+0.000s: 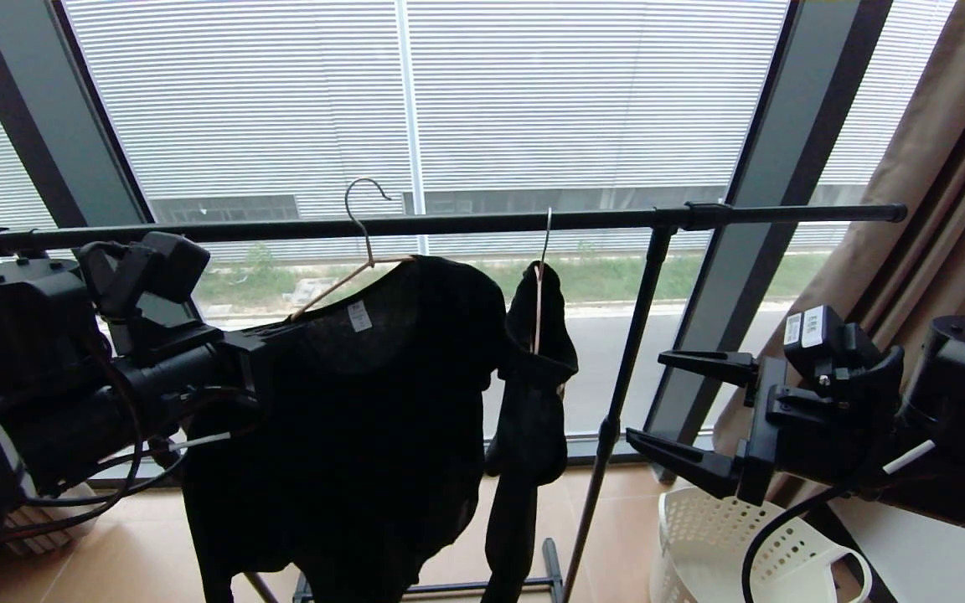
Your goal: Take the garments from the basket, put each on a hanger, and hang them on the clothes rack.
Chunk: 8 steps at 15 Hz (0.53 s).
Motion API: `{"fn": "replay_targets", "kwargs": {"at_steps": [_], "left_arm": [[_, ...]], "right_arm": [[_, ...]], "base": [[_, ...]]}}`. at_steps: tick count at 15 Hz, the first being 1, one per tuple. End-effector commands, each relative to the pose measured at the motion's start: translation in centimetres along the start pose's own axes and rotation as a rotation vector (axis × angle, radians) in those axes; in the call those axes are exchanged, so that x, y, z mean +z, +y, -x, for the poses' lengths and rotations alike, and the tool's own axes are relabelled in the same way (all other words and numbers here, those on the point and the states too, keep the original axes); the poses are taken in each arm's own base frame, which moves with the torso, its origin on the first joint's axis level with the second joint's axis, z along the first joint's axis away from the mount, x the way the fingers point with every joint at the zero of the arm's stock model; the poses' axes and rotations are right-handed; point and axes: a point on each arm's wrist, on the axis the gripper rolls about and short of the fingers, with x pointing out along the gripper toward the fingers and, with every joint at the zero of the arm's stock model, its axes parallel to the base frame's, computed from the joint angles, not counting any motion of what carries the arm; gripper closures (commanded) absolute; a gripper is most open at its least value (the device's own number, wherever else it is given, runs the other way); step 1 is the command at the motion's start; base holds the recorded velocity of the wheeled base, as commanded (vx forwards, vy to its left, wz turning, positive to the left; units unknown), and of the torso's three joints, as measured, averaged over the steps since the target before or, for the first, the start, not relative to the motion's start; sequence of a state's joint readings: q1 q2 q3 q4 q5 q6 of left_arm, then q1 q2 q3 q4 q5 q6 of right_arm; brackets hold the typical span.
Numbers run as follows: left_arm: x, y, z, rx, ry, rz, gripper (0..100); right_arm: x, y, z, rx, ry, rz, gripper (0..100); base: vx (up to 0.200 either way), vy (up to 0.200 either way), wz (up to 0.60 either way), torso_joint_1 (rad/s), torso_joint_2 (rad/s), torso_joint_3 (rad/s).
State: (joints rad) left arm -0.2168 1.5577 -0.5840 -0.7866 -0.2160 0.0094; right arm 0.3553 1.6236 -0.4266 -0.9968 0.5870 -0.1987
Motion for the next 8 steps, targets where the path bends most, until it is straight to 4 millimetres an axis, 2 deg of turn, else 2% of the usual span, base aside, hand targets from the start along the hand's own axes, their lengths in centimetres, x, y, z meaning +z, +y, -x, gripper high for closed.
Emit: {"fn": "replay_targets", "kwargs": {"at_steps": [1,8], "left_arm": [[-0.8,0.31,-1.38,0.0,0.014,0.003,100],[-1.49,0.68,-2.12,0.009,0.024,0.005,100]], "right_arm": [[-0.02,0.03,0.02,0.001,0.0,0.0,0],[-0.06,0.02,-0.01,0.0,0.002,0.0,0]], "base": [[0.0,0.0,0.0,0.0,0.0,0.0],[0.0,0.0,0.0,0.0,0.0,0.0]]}}
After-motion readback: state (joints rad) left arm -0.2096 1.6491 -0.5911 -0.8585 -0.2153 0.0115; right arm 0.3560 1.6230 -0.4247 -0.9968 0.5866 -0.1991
